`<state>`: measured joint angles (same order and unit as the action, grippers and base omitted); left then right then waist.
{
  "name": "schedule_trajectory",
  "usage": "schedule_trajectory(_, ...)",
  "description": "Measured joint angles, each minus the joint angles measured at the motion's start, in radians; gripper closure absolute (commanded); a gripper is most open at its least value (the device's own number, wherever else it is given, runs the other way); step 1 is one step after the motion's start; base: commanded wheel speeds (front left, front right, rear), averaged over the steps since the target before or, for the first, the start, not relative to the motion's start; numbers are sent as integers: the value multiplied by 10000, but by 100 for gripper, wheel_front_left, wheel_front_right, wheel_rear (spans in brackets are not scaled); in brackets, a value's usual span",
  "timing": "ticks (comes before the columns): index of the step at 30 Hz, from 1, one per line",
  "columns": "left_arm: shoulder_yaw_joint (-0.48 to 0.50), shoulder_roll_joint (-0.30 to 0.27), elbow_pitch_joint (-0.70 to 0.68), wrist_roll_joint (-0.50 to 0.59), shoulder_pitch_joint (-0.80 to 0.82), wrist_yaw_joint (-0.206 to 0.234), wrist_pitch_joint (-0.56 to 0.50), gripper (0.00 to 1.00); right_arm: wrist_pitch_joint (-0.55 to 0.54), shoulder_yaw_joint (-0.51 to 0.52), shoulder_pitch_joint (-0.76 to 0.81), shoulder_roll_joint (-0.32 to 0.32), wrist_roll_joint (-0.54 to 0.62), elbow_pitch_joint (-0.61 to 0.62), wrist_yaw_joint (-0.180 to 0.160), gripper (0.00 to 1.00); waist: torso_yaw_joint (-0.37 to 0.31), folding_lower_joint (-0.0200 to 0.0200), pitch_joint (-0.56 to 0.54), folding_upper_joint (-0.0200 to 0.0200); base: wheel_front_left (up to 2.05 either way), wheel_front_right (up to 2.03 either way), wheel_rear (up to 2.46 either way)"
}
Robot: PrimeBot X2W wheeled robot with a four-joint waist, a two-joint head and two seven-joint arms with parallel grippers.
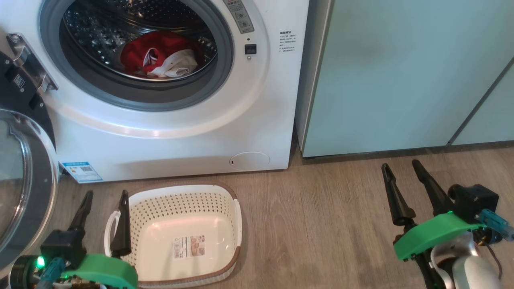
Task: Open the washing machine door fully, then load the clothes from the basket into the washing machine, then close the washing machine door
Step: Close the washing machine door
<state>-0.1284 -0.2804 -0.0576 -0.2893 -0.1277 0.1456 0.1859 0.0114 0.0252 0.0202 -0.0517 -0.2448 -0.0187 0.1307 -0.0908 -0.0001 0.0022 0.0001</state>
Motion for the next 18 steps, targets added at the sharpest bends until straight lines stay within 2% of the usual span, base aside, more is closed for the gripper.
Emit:
schedule_trajectory(9, -21, -35, 10, 0, 0, 88, -2, 0, 0, 6, 27, 15, 0, 0, 0, 0, 14, 0, -41, 0, 0, 0, 0)
schedule_trajectory(18, -50, -63, 25, 0, 20, 159, 0, 0, 2, 8, 84, 44, 0, -4, 0, 0, 29, 2, -53, -1, -108, 108, 0)
